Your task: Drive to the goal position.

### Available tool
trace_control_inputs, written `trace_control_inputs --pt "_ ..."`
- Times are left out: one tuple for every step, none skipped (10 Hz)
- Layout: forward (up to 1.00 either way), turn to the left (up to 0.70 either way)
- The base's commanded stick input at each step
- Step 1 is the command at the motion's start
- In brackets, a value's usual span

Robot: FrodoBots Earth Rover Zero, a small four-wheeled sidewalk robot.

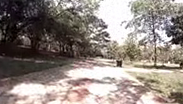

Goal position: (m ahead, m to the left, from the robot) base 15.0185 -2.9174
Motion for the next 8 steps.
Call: trace_control_inputs --pt "0.7 0.0" --pt "0.7 0.0" --pt "0.7 0.0" --pt "0.7 0.0" --pt "0.7 0.0" --pt "0.7 0.0" --pt "0.7 0.0" --pt "0.7 0.0"
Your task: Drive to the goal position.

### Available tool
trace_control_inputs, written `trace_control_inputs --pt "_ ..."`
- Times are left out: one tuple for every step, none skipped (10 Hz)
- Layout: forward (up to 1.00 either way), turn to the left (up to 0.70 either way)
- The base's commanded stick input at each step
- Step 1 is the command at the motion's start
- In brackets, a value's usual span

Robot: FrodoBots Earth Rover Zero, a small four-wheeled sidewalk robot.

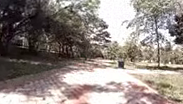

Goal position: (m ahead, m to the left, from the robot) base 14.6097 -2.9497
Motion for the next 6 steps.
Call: trace_control_inputs --pt "0.7 0.0" --pt "0.7 0.0" --pt "0.7 0.0" --pt "0.7 0.0" --pt "0.7 0.0" --pt "0.7 0.0"
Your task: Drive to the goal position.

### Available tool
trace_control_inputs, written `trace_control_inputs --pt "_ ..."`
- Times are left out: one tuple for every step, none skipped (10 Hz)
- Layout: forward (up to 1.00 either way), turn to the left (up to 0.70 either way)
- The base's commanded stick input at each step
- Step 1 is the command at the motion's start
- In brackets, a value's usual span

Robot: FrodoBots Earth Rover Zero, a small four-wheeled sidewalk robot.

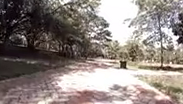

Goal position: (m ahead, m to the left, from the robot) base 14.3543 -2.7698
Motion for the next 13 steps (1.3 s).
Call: trace_control_inputs --pt "0.7 0.0" --pt "0.7 0.0" --pt "0.7 0.0" --pt "0.7 -0.05" --pt "0.7 -0.12" --pt "0.7 -0.22" --pt "0.7 -0.33" --pt "0.7 -0.19" --pt "0.7 -0.01" --pt "0.7 0.0" --pt "0.7 0.0" --pt "0.7 -0.3" --pt "0.7 -0.35"
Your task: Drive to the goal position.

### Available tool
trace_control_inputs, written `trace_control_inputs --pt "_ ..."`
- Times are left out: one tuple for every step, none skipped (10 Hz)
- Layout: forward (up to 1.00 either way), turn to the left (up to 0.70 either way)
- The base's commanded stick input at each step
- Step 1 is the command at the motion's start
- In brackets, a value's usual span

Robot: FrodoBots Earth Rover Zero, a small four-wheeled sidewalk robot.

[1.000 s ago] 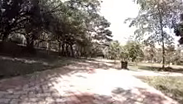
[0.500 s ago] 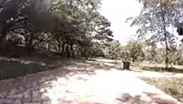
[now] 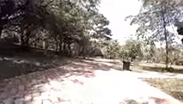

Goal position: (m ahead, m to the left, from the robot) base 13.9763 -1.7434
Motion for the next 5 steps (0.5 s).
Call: trace_control_inputs --pt "0.7 -0.17" --pt "0.7 0.0" --pt "0.7 0.0" --pt "0.7 0.0" --pt "0.7 0.0"
